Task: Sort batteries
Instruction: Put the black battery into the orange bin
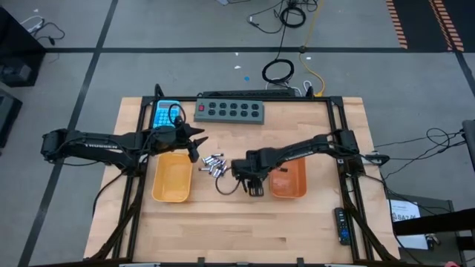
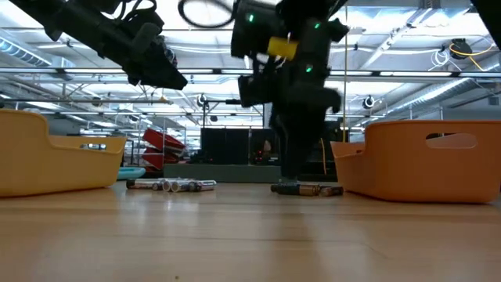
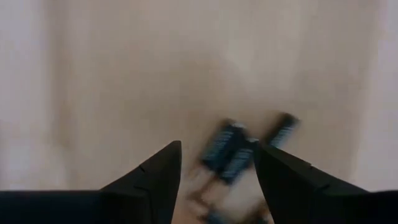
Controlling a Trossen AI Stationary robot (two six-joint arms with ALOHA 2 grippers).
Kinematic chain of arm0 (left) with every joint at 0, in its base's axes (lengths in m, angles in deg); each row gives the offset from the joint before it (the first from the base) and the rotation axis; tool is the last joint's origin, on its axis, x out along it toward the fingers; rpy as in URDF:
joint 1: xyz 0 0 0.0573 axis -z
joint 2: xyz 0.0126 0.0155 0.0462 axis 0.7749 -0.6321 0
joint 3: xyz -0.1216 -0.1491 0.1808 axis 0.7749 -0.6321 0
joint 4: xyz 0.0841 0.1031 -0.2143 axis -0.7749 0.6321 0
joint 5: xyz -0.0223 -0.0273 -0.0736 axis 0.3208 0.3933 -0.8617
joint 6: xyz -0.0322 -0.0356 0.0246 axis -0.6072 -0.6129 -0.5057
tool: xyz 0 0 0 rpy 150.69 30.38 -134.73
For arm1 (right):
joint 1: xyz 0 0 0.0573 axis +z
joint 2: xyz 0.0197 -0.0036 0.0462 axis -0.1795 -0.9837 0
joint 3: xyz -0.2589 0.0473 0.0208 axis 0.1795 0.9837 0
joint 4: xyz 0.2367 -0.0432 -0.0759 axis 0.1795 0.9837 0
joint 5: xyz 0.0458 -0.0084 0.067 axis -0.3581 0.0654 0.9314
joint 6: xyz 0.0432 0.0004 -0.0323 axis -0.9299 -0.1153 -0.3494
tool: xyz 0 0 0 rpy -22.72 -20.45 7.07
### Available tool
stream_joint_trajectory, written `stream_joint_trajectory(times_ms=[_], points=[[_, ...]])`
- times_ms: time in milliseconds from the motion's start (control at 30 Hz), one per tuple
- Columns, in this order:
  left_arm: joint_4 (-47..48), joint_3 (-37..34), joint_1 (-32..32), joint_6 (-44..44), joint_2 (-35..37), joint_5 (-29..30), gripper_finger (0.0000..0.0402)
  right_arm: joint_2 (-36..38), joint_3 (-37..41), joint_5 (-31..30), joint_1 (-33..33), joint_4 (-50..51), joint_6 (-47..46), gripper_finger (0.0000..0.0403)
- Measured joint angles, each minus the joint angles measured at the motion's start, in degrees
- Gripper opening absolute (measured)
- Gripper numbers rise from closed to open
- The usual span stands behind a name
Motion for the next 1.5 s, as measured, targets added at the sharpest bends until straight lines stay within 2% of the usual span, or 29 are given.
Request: stream_joint_trajectory(times_ms=[200,567,667,833,1000,1067,1233,1300,1400,1500], points=[[-0.2,0.0,0.0,0.0,0.0,0.0,0.0166,-1.6,-0.1,2.8,-4.1,-0.8,-4.0,0.0192],[-0.7,0.0,0.0,0.6,0.0,0.0,0.0166,-3.3,-0.1,3.0,-4.5,-0.4,-6.3,0.0191],[-0.7,0.0,0.0,0.6,0.0,0.0,0.0166,-3.9,-0.2,2.9,-4.9,-0.4,-6.2,0.018],[-0.7,0.0,0.0,0.6,0.0,0.2,0.0166,-4.9,-0.3,3.0,-5.7,-0.5,-4.5,0.0124],[-0.7,0.0,0.0,0.7,0.0,0.3,0.0166,-5.2,-0.2,3.1,-6.8,-0.6,-0.8,0.0025],[-0.7,0.0,0.0,1.3,0.0,0.3,0.0166,-5.2,-0.2,2.7,-7.0,-0.8,0.0,0.0015],[-0.7,0.0,0.0,1.6,0.0,0.3,0.0166,-3.5,0.0,0.1,-6.8,-1.3,1.3,0.0006],[-0.7,0.0,0.0,1.6,0.0,0.3,0.0166,-2.0,0.1,-4.0,-6.8,-2.0,1.4,0.0004],[-0.5,0.0,0.0,1.6,0.0,0.3,0.0166,3.6,0.2,-11.1,-6.6,2.2,0.2,0.0003],[0.3,0.0,0.1,1.5,0.0,0.2,0.0166,9.8,0.0,-14.7,-4.2,7.0,-3.1,0.0002]])
